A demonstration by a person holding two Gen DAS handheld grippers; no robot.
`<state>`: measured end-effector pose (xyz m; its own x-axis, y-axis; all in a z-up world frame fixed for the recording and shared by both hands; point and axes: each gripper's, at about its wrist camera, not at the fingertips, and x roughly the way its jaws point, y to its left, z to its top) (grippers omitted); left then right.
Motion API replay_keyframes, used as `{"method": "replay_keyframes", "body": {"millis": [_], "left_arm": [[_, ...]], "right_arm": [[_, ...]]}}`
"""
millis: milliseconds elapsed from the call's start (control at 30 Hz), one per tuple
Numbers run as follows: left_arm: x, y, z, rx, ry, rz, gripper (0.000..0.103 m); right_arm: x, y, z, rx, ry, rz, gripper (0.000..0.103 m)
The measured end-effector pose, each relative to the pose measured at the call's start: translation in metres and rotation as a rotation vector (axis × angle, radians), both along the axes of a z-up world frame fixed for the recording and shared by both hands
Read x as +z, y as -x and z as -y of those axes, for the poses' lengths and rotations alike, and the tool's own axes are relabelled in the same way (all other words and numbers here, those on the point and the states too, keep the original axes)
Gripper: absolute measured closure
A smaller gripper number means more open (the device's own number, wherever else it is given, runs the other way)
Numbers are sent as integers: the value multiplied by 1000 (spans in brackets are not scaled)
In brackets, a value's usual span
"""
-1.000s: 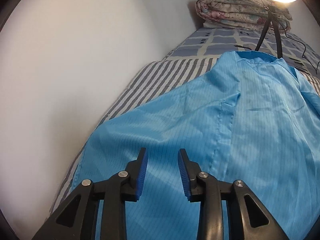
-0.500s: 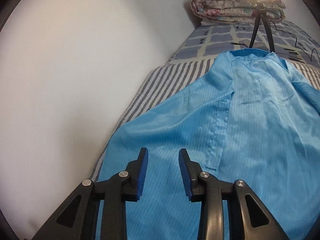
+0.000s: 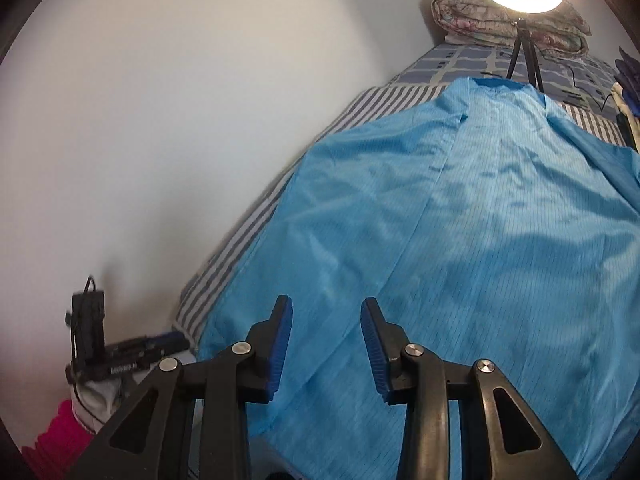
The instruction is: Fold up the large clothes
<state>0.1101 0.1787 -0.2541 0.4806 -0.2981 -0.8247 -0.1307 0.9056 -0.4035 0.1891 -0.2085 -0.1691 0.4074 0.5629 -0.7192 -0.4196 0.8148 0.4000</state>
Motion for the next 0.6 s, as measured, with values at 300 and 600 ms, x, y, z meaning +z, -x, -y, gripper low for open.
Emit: {"method": "replay_keyframes", "body": {"millis": [300, 600], "left_arm": [[10, -17, 11, 16, -37, -50, 51], [-19, -26, 0, 3, 1, -80, 51]], "right_arm": [[-76, 43, -34, 26, -20, -150, 71], [-116, 40, -69, 41, -68, -268, 100]]}}
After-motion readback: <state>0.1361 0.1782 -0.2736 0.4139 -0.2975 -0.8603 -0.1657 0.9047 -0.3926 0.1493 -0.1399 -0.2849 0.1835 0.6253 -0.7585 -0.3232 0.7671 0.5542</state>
